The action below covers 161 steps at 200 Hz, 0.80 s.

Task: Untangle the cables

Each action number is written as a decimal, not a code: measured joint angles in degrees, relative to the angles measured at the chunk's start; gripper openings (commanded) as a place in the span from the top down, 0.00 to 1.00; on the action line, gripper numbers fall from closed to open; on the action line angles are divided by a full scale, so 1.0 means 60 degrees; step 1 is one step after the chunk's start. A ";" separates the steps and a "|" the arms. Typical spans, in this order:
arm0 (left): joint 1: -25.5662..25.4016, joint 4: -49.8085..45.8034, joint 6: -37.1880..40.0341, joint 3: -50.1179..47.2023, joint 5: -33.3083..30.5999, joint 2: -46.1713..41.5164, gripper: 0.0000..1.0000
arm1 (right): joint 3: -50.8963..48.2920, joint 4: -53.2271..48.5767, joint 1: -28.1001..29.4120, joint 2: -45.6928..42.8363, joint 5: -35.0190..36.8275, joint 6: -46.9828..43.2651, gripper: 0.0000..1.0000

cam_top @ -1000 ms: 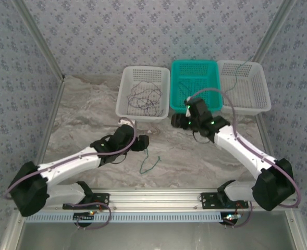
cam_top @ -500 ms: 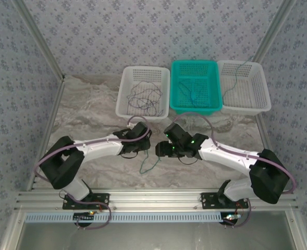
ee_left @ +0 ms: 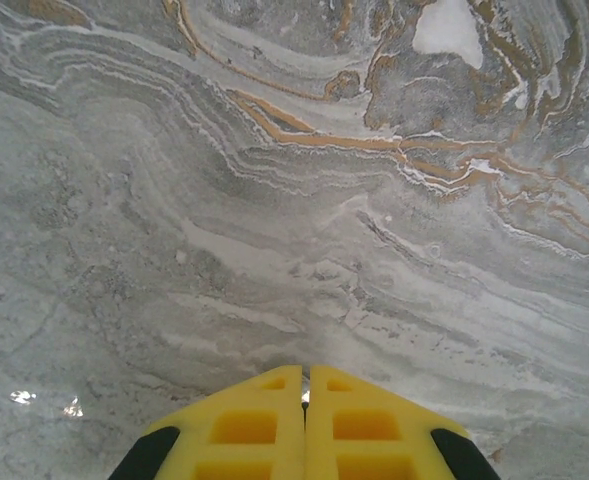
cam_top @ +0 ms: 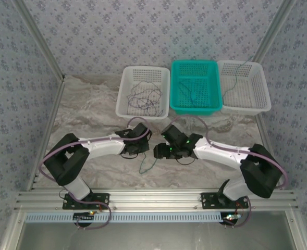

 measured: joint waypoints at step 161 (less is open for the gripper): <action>0.2342 -0.0579 0.0350 -0.1406 -0.0466 -0.5552 1.00 | -0.2291 -0.0732 -0.1698 -0.3526 0.2856 0.1570 1.00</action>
